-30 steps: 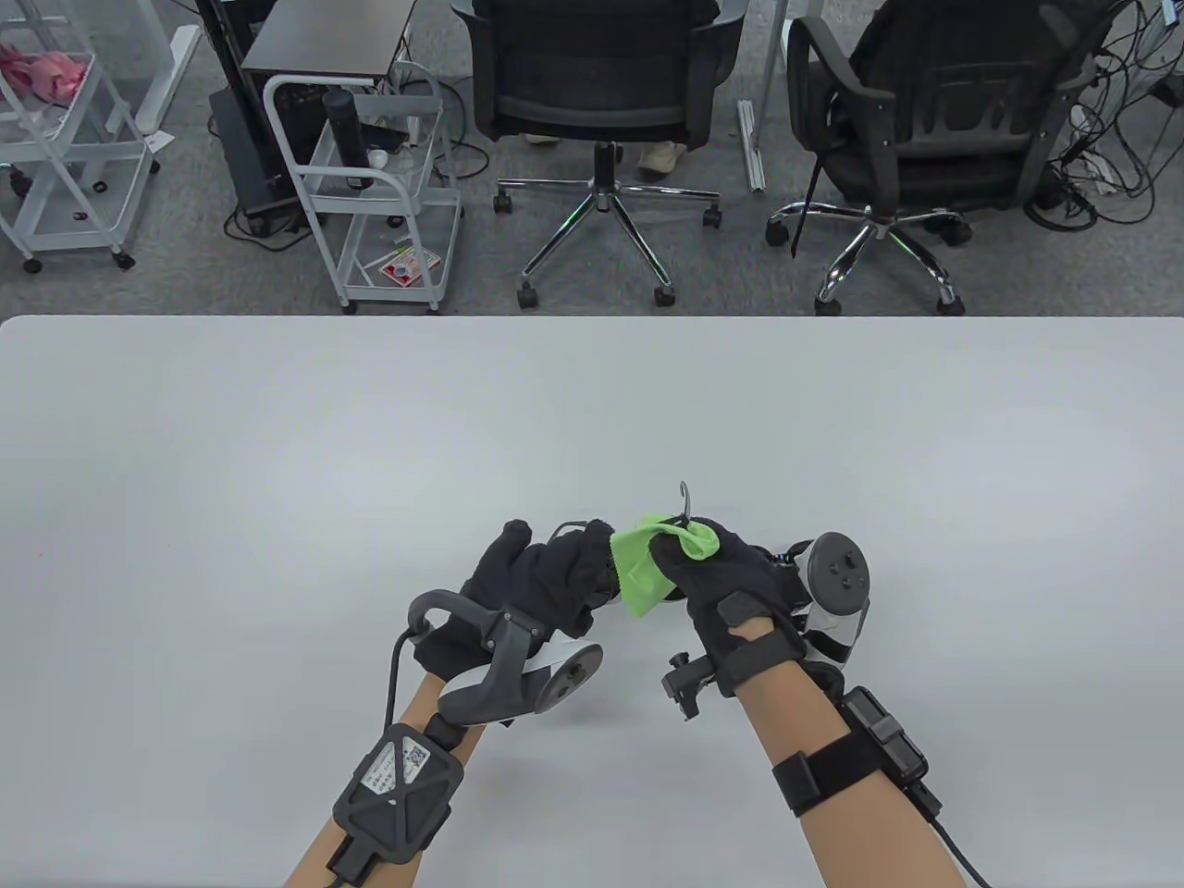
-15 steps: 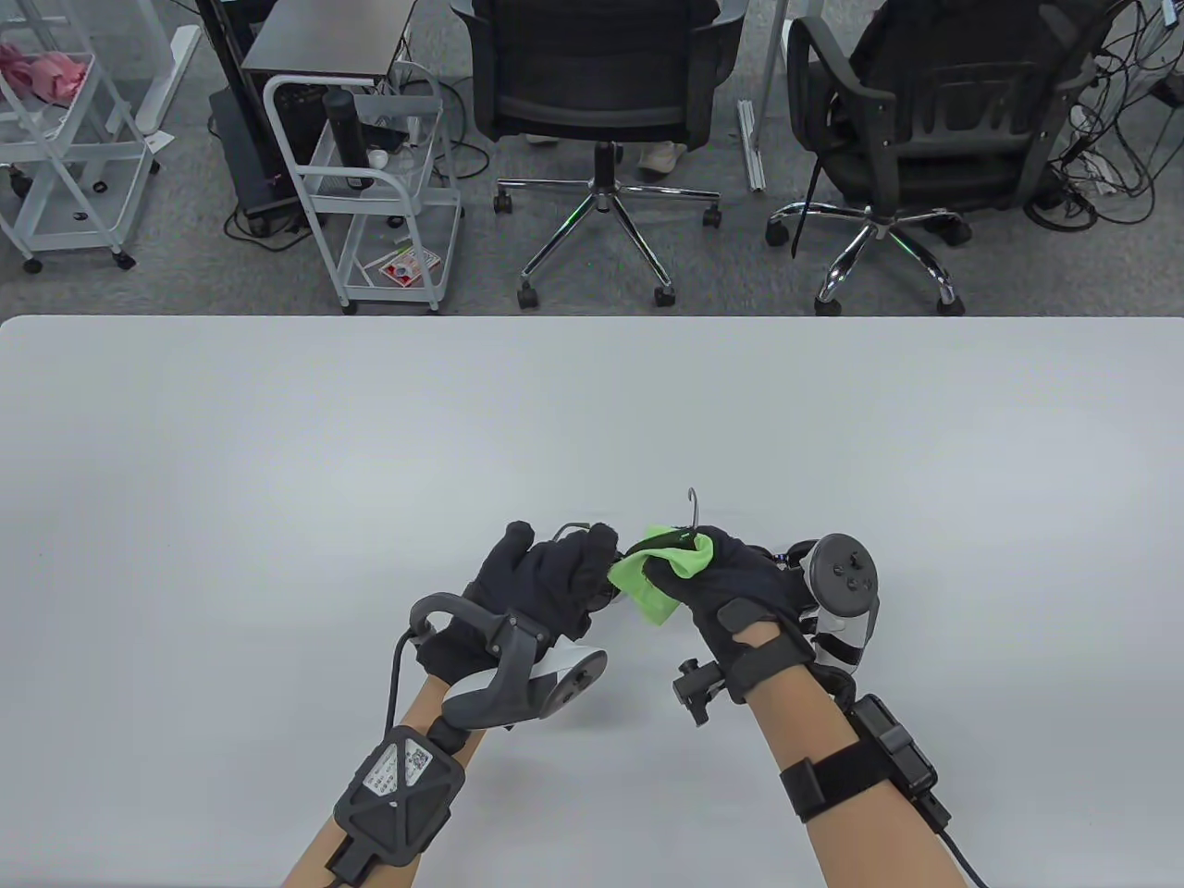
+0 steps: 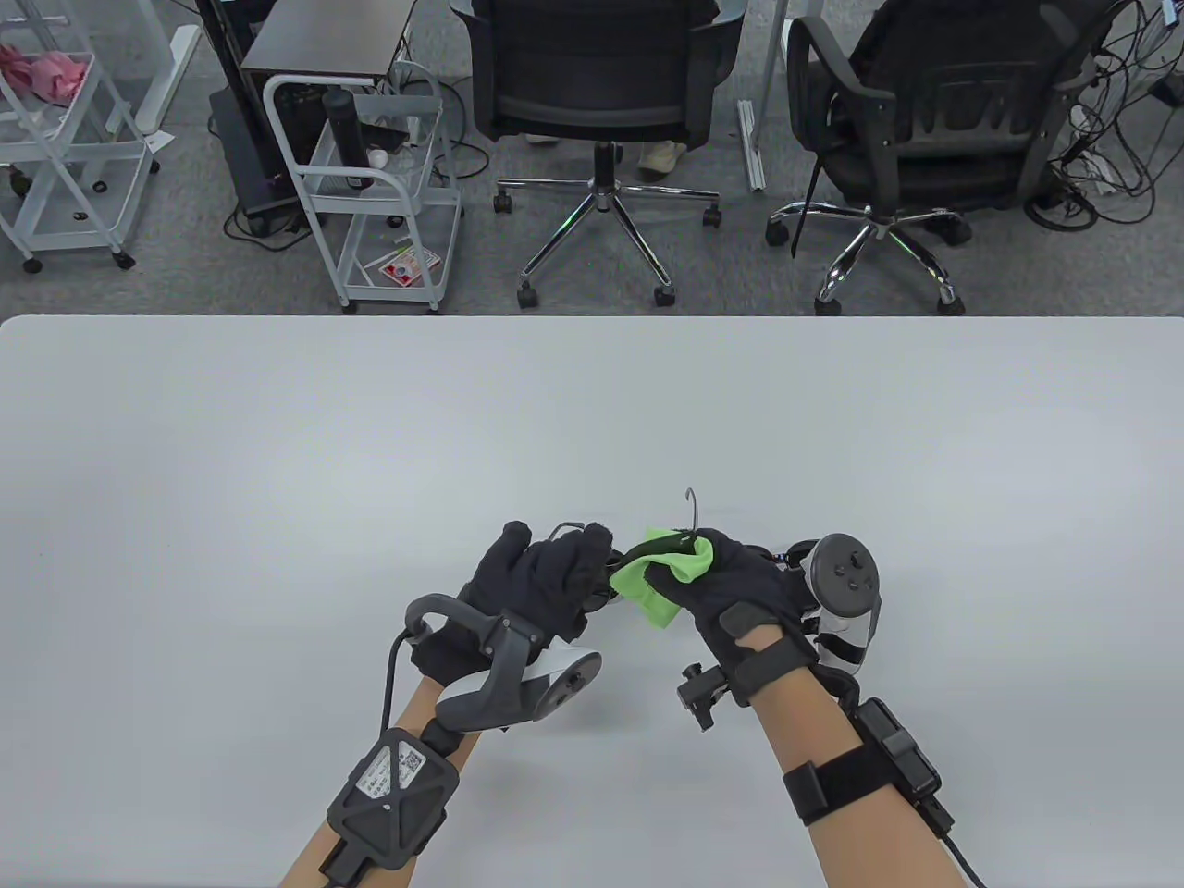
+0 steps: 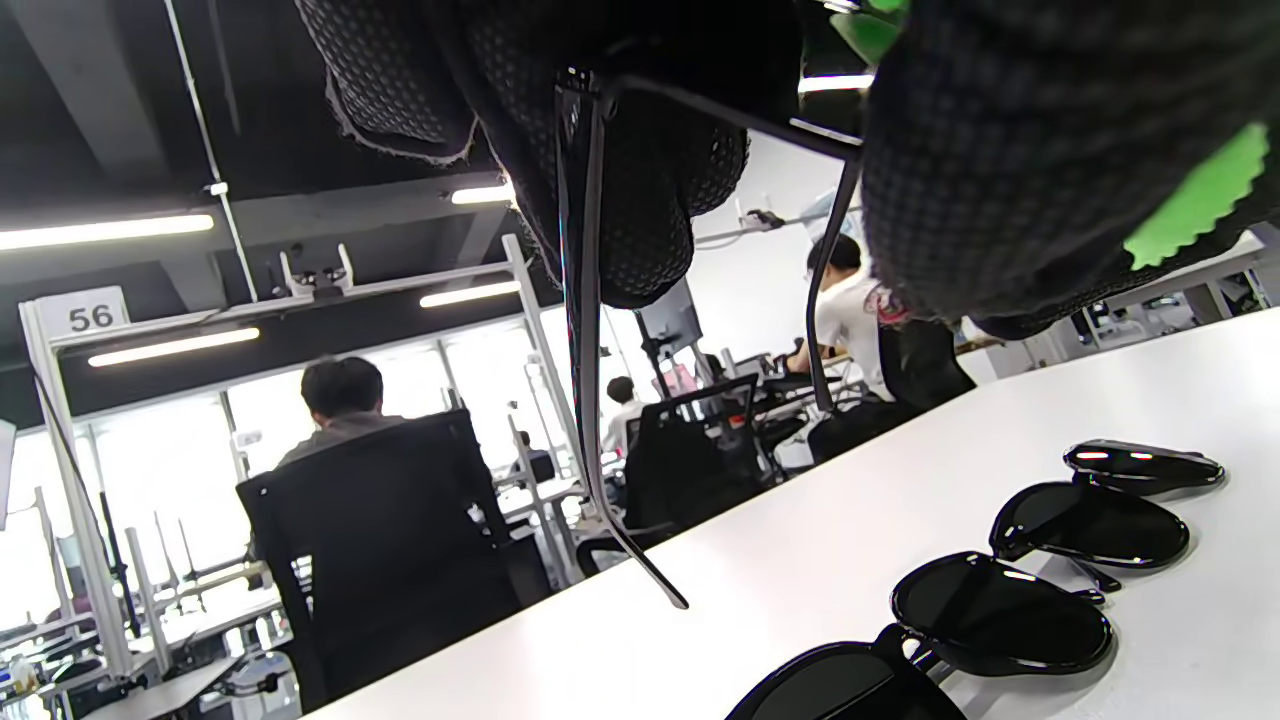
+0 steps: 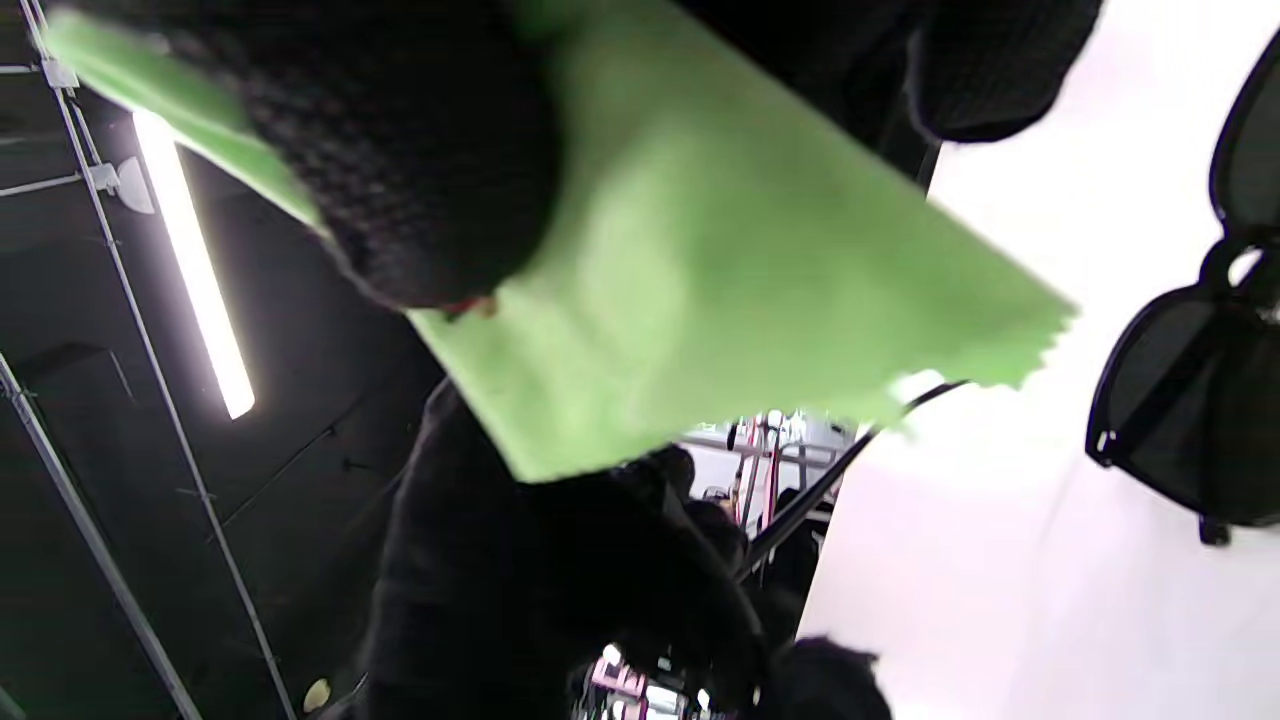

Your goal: Dust sunglasses

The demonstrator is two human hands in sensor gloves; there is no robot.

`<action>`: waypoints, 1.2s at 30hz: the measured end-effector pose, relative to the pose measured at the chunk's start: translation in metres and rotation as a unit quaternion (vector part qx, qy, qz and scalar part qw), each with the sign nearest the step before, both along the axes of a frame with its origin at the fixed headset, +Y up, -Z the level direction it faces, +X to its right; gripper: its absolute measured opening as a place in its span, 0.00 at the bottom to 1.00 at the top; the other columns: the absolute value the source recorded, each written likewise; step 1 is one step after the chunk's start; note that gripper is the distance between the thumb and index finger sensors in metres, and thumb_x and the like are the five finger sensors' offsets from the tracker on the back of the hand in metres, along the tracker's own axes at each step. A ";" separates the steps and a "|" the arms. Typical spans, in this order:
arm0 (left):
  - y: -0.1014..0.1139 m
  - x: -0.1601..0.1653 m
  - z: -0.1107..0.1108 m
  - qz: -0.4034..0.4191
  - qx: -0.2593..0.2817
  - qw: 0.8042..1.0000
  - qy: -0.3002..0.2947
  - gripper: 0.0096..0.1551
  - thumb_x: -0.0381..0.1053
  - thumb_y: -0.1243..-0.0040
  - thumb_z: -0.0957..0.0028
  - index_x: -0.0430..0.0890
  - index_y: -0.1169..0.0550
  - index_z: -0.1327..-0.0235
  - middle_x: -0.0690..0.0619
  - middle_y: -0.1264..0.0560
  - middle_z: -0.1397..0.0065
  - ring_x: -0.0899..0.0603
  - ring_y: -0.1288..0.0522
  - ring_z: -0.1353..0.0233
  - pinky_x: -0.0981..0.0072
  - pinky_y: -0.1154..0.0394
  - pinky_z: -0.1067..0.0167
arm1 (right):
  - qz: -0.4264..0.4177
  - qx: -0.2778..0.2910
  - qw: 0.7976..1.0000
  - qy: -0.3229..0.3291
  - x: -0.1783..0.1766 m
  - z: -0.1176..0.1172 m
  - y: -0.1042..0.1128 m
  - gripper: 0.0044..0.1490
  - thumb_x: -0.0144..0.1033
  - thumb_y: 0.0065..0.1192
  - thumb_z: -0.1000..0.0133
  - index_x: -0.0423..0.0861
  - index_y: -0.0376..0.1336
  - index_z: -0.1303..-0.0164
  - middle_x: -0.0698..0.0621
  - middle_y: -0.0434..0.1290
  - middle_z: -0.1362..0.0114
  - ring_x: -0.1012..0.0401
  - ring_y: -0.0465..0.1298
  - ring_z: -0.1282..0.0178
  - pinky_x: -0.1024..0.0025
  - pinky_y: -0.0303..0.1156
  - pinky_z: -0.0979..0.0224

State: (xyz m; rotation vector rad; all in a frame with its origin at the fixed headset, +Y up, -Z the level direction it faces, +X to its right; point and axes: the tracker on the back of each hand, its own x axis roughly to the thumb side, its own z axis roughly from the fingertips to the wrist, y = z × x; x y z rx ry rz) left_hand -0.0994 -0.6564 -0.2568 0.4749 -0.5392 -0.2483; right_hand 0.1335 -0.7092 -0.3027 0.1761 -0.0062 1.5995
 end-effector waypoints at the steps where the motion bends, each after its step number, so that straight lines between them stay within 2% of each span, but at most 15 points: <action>1: 0.000 0.000 0.000 0.005 -0.003 1.000 -0.002 0.61 0.69 0.24 0.72 0.55 0.40 0.25 0.63 0.27 0.28 0.58 0.14 0.35 0.55 0.27 0.25 | -0.013 -0.002 1.000 0.001 0.000 0.001 0.000 0.25 0.50 0.79 0.54 0.46 0.76 0.54 0.53 0.85 0.52 0.55 0.85 0.54 0.42 0.71 0.33; 6: 0.002 0.000 0.001 0.016 -0.002 1.000 -0.005 0.61 0.70 0.25 0.72 0.56 0.40 0.25 0.63 0.27 0.28 0.58 0.14 0.35 0.56 0.27 0.25 | -0.023 0.015 1.000 0.008 0.002 0.002 0.004 0.26 0.51 0.69 0.49 0.44 0.76 0.52 0.51 0.84 0.51 0.54 0.84 0.53 0.41 0.70 0.33; 12: -0.003 -0.005 -0.004 0.005 -0.012 1.000 0.004 0.60 0.70 0.24 0.72 0.57 0.40 0.26 0.64 0.26 0.28 0.58 0.14 0.35 0.56 0.27 0.25 | -0.033 -0.021 0.998 0.055 0.001 0.000 -0.004 0.27 0.44 0.69 0.49 0.43 0.74 0.44 0.48 0.83 0.43 0.50 0.83 0.46 0.38 0.68 0.33; 14: -0.002 -0.008 -0.006 0.019 -0.020 1.000 0.008 0.60 0.70 0.24 0.72 0.57 0.40 0.26 0.64 0.26 0.28 0.59 0.14 0.35 0.56 0.27 0.25 | -0.045 -0.019 0.997 0.067 0.000 -0.001 -0.007 0.29 0.45 0.68 0.47 0.42 0.72 0.41 0.48 0.83 0.40 0.49 0.83 0.43 0.38 0.68 0.33; 16: 0.004 -0.017 -0.009 0.078 -0.034 0.996 0.014 0.61 0.70 0.25 0.72 0.56 0.40 0.26 0.64 0.26 0.28 0.59 0.13 0.35 0.57 0.27 0.26 | -0.059 -0.008 0.995 0.078 -0.001 -0.002 -0.005 0.33 0.47 0.67 0.47 0.41 0.69 0.36 0.47 0.81 0.35 0.48 0.82 0.38 0.37 0.67 0.32; 21: 0.014 -0.038 -0.013 0.151 -0.038 0.987 0.032 0.61 0.71 0.26 0.73 0.57 0.40 0.26 0.65 0.26 0.28 0.60 0.14 0.35 0.58 0.27 0.25 | 0.009 0.044 0.989 0.140 -0.008 -0.003 0.003 0.38 0.48 0.66 0.47 0.41 0.64 0.31 0.46 0.76 0.28 0.45 0.78 0.30 0.35 0.65 0.31; 26: 0.018 -0.043 -0.013 0.162 -0.034 0.986 0.030 0.61 0.72 0.26 0.74 0.58 0.39 0.26 0.67 0.26 0.29 0.61 0.13 0.36 0.59 0.27 0.25 | 0.048 0.052 0.982 0.178 -0.027 0.000 0.003 0.39 0.48 0.66 0.48 0.40 0.63 0.30 0.45 0.74 0.26 0.44 0.77 0.29 0.34 0.64 0.31; 29: 0.019 -0.033 -0.007 0.151 -0.028 0.988 0.009 0.60 0.73 0.26 0.74 0.59 0.39 0.27 0.67 0.25 0.29 0.61 0.13 0.36 0.59 0.26 0.25 | 0.058 0.052 0.982 0.171 -0.036 0.003 0.003 0.40 0.49 0.66 0.48 0.40 0.63 0.30 0.45 0.74 0.27 0.44 0.77 0.30 0.35 0.65 0.31; 32: 0.019 -0.013 0.003 0.113 -0.004 0.993 -0.013 0.61 0.74 0.26 0.76 0.58 0.38 0.27 0.67 0.24 0.30 0.61 0.12 0.38 0.60 0.26 0.26 | 0.038 0.030 0.989 0.138 -0.048 0.009 0.001 0.38 0.48 0.68 0.48 0.40 0.65 0.32 0.46 0.76 0.29 0.45 0.79 0.32 0.36 0.66 0.31; 34: 0.018 -0.004 0.007 0.093 0.019 0.995 -0.007 0.61 0.74 0.26 0.75 0.57 0.37 0.27 0.66 0.24 0.30 0.61 0.12 0.39 0.59 0.26 0.26 | 0.014 0.008 0.995 0.099 -0.049 0.012 0.000 0.35 0.46 0.71 0.48 0.40 0.67 0.36 0.47 0.79 0.33 0.48 0.82 0.36 0.39 0.68 0.32; 36: 0.018 0.000 0.008 0.085 0.026 0.996 -0.003 0.61 0.74 0.27 0.75 0.56 0.37 0.27 0.65 0.25 0.30 0.62 0.12 0.40 0.60 0.26 0.26 | -0.015 -0.013 0.998 0.067 -0.049 0.012 -0.001 0.29 0.45 0.75 0.51 0.42 0.73 0.44 0.50 0.83 0.41 0.50 0.83 0.41 0.38 0.68 0.32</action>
